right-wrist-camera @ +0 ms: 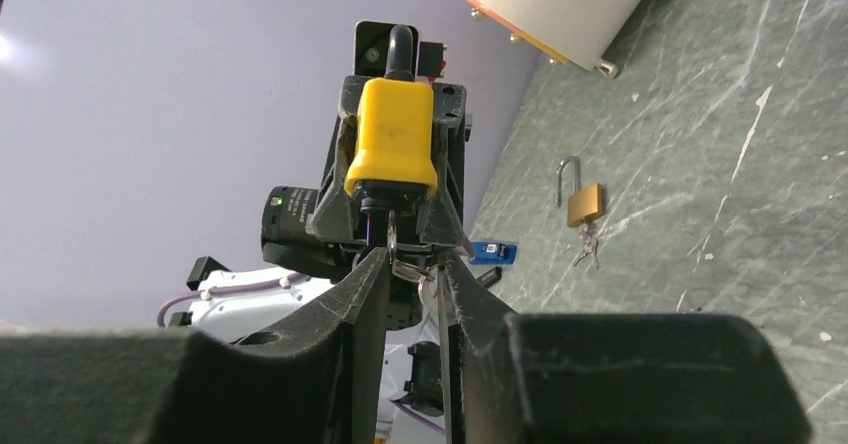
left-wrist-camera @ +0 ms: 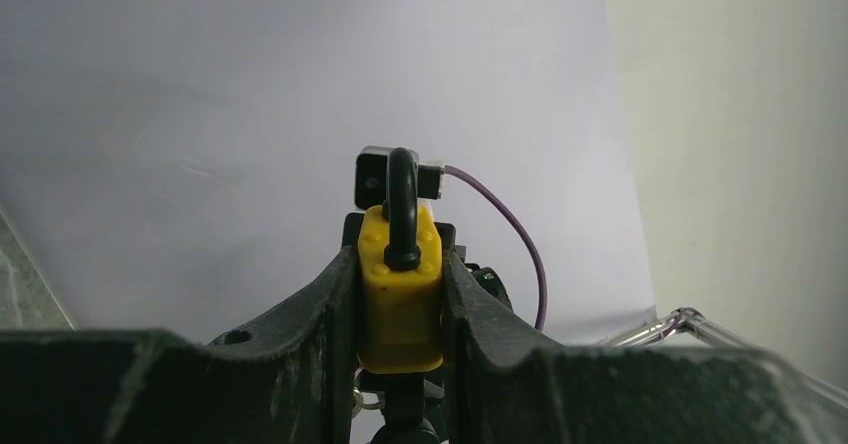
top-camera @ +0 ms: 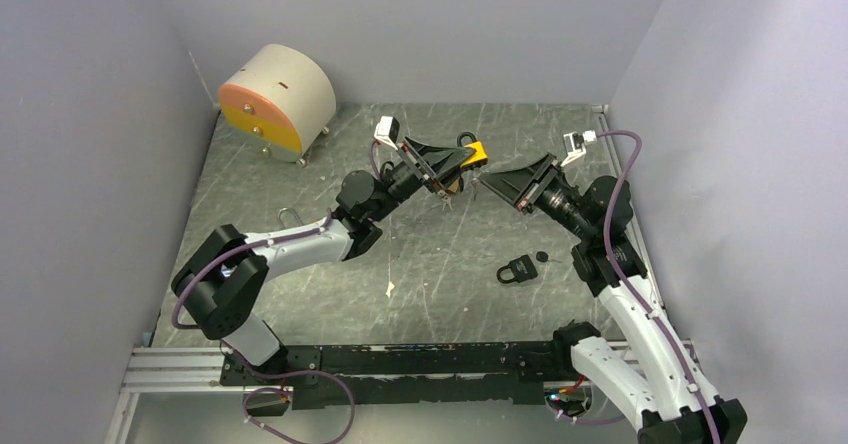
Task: Unlock with the key
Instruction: Unlock the lock.
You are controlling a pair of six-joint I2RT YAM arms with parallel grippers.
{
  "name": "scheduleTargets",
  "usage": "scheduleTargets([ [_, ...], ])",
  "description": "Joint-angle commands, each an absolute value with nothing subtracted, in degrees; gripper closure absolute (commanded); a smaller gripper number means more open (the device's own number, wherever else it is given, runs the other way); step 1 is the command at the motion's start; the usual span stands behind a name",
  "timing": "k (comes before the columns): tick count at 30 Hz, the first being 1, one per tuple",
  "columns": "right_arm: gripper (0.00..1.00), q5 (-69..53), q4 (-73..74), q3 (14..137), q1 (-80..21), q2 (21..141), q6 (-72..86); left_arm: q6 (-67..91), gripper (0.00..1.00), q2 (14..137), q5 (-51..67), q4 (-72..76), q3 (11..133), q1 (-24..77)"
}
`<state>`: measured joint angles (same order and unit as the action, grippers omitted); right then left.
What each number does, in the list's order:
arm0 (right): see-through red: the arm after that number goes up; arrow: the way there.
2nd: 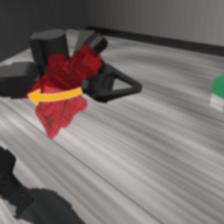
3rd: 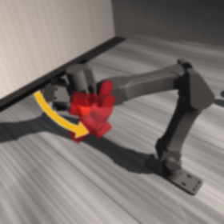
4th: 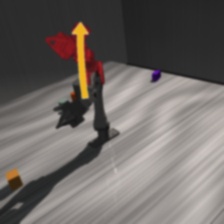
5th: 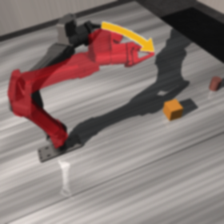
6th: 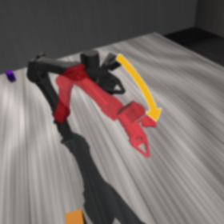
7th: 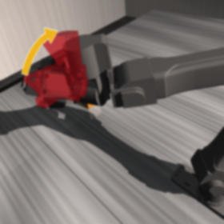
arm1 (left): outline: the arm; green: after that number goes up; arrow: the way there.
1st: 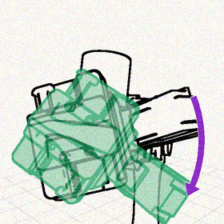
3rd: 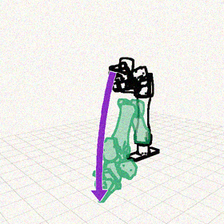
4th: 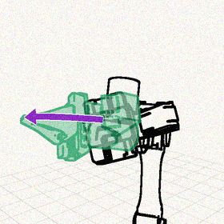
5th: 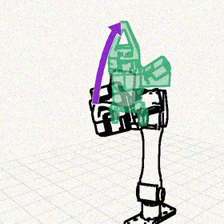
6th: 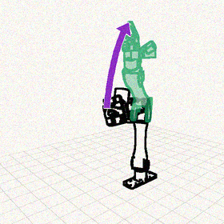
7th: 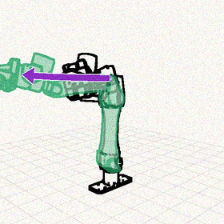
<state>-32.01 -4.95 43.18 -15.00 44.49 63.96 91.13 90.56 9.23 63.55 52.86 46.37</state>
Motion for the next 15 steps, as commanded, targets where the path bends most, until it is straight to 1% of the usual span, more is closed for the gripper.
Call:
scheduleTargets([
  [1,0.73,-31.50,-9.37,46.24,-14.75,45.05,60.92,90.53,0.97,86.27,10.28,67.72,55.31,46.49],
  [4,0.75,-32.36,-10.40,46.99,-14.77,45.71,60.43,90.74,0.98,86.45,10.28,67.90,55.20,46.45],
  [12,0.99,-36.17,-15.91,45.59,-14.81,47.82,63.96,91.72,0.98,87.27,10.98,68.31,56.31,46.63],
  [15,1.00,-37.02,-16.19,46.36,-14.82,49.29,65.46,92.13,0.97,87.28,11.48,68.03,56.62,46.68],
])
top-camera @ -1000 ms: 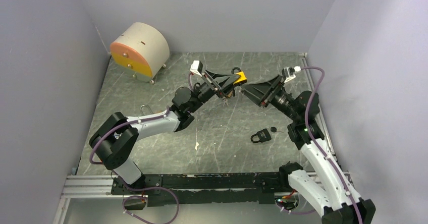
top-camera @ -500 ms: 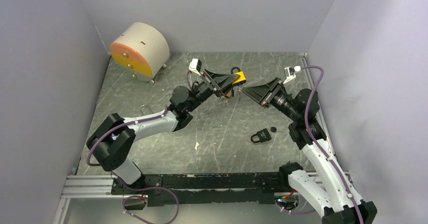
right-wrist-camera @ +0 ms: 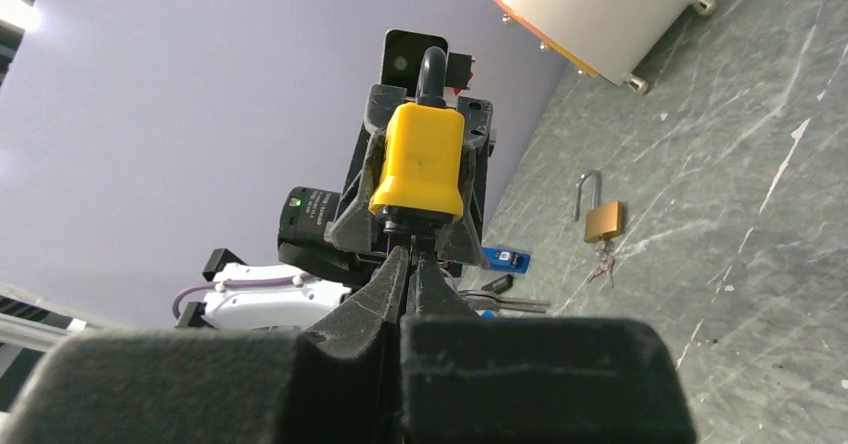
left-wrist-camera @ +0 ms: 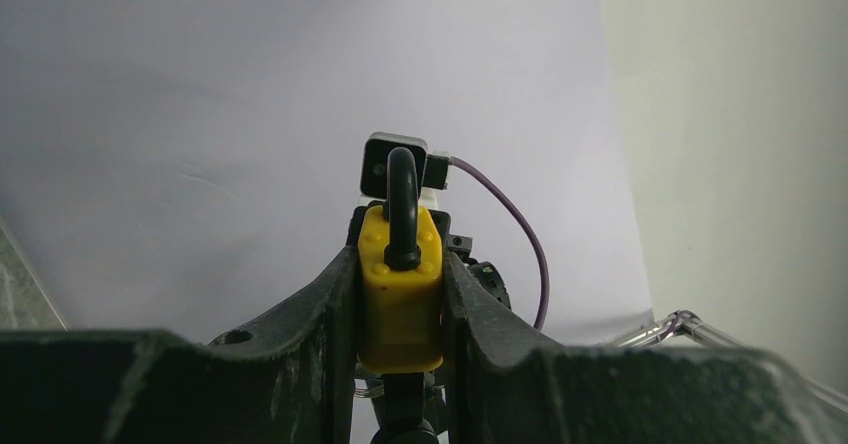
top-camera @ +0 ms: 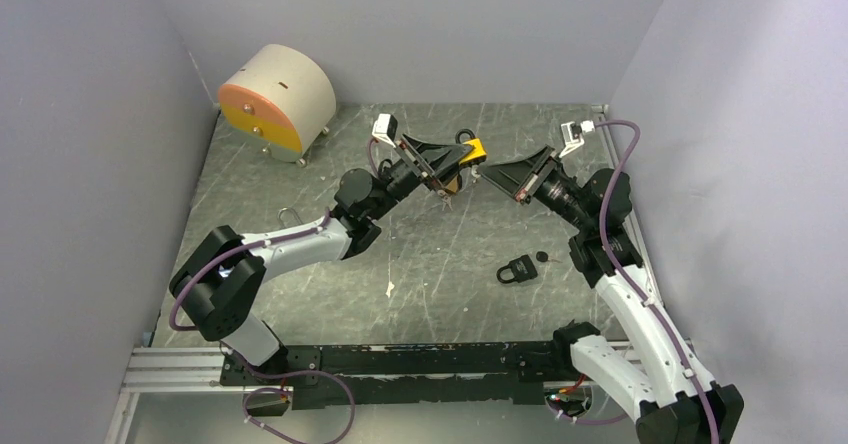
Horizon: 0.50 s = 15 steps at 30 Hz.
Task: Unlock with the key
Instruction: Unlock the lock.
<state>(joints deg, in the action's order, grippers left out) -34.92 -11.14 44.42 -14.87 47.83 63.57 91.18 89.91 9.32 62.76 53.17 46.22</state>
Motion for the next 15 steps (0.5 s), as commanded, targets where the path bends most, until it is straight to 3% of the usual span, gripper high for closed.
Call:
scheduleTargets([
  [1,1.00,-36.82,-15.82,46.70,-14.77,49.71,66.34,92.19,0.98,87.23,12.05,67.42,56.80,46.70],
  [4,1.00,-36.75,-12.48,48.13,-14.40,51.90,73.28,91.27,0.97,86.46,13.61,64.59,57.12,46.84],
  [11,1.00,-35.17,-20.55,47.67,-14.30,56.02,89.09,89.77,0.98,84.25,14.24,62.87,54.69,48.30],
  [15,1.00,-35.23,-33.18,43.07,-14.24,57.55,102.53,91.50,0.98,87.00,17.16,70.55,55.40,48.55],
])
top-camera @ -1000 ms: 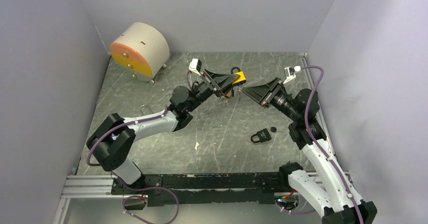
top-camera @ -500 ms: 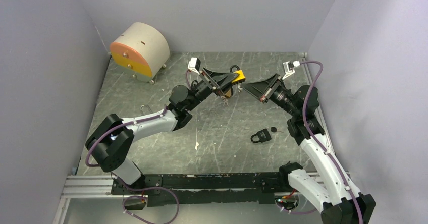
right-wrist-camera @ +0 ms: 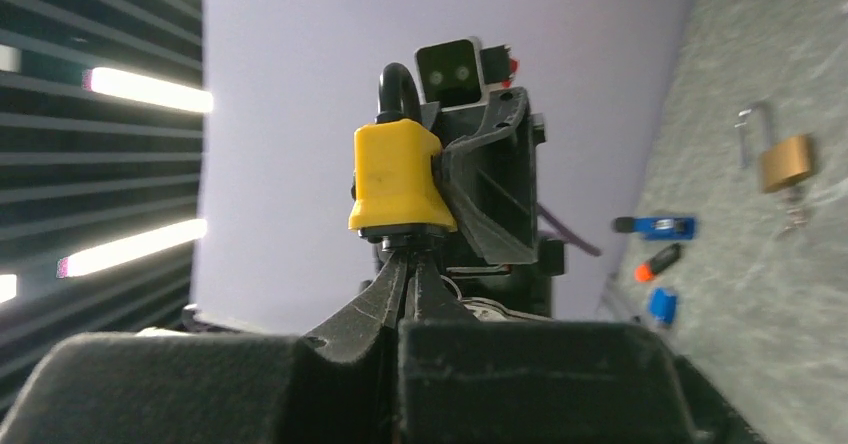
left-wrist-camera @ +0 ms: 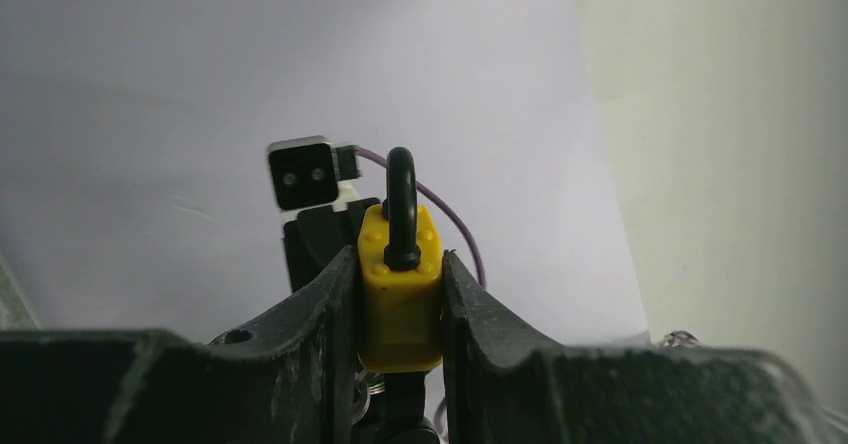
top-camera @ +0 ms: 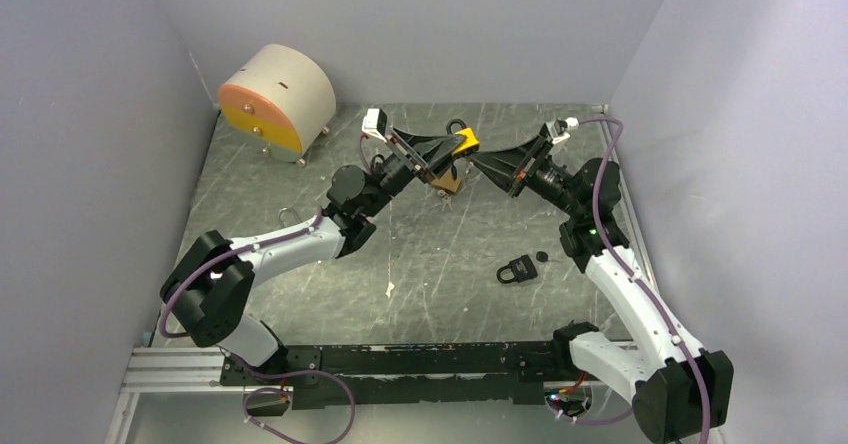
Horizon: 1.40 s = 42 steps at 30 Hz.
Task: Unlock with the key
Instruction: Unlock the lock.
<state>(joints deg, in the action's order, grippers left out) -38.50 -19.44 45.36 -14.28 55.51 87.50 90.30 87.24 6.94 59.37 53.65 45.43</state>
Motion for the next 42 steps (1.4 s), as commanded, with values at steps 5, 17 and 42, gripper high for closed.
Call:
scheduleTargets([
  [5,1.00,-33.14,-46.64,36.30,-14.24,56.56,120.26,90.62,0.97,88.36,16.93,77.41,56.57,48.54],
  [17,1.00,-25.09,-65.30,31.31,-16.29,56.97,142.00,88.75,0.97,92.95,18.54,88.95,67.43,48.60],
  [42,0.34,-47.01,-40.61,30.31,-7.48,50.97,74.83,51.80,0.97,73.62,34.28,40.98,64.08,41.88],
])
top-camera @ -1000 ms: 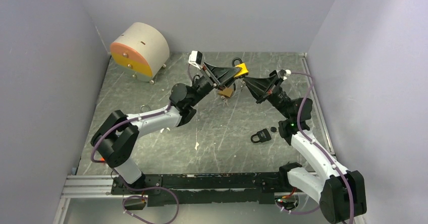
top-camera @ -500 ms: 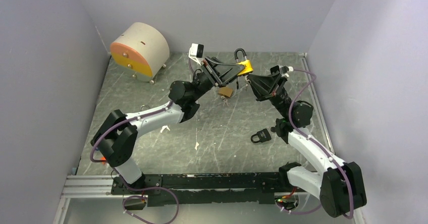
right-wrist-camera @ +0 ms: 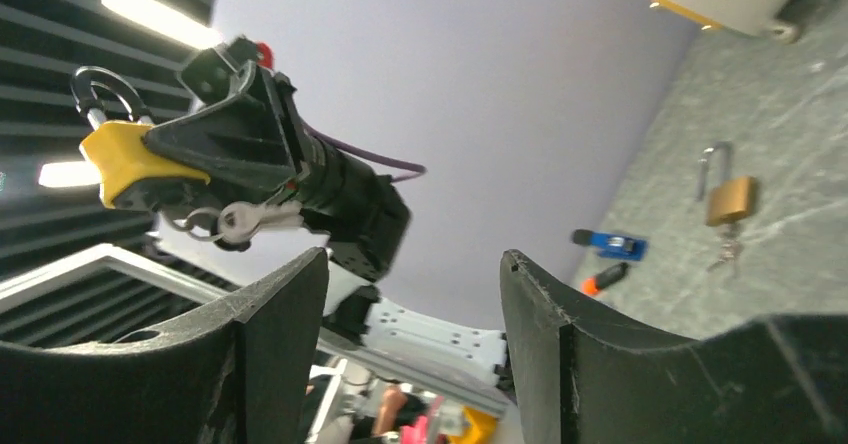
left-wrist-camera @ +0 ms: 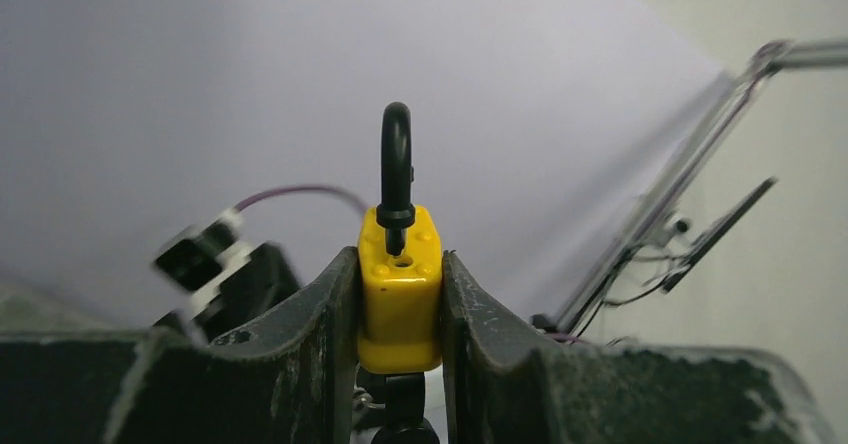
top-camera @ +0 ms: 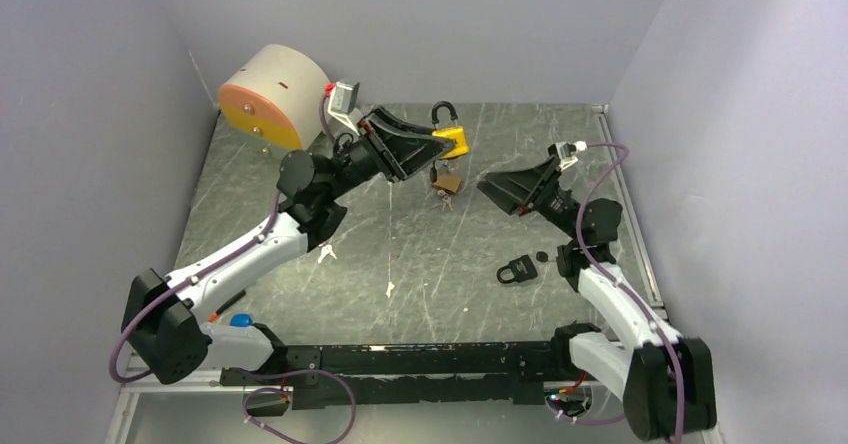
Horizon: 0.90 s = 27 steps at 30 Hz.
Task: Unlock with the key
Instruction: Unlock the lock.
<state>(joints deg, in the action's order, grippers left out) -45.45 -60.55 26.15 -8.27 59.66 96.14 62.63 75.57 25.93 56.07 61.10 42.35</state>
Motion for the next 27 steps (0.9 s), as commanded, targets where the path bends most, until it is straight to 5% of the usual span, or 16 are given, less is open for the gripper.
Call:
scheduleTargets([
  [1,0.32,-45.75,-32.55,33.11,-7.47,49.02,69.34,49.06,0.97,73.38,36.19,36.20,65.36,41.90],
  [6,0.26,-40.91,-14.09,45.87,-7.45,44.80,58.27,42.43,0.97,72.65,42.49,23.05,68.10,41.88],
  [27,0.21,-53.52,-30.00,53.35,-9.80,49.49,64.67,47.86,0.97,77.29,54.58,24.24,75.40,41.93],
])
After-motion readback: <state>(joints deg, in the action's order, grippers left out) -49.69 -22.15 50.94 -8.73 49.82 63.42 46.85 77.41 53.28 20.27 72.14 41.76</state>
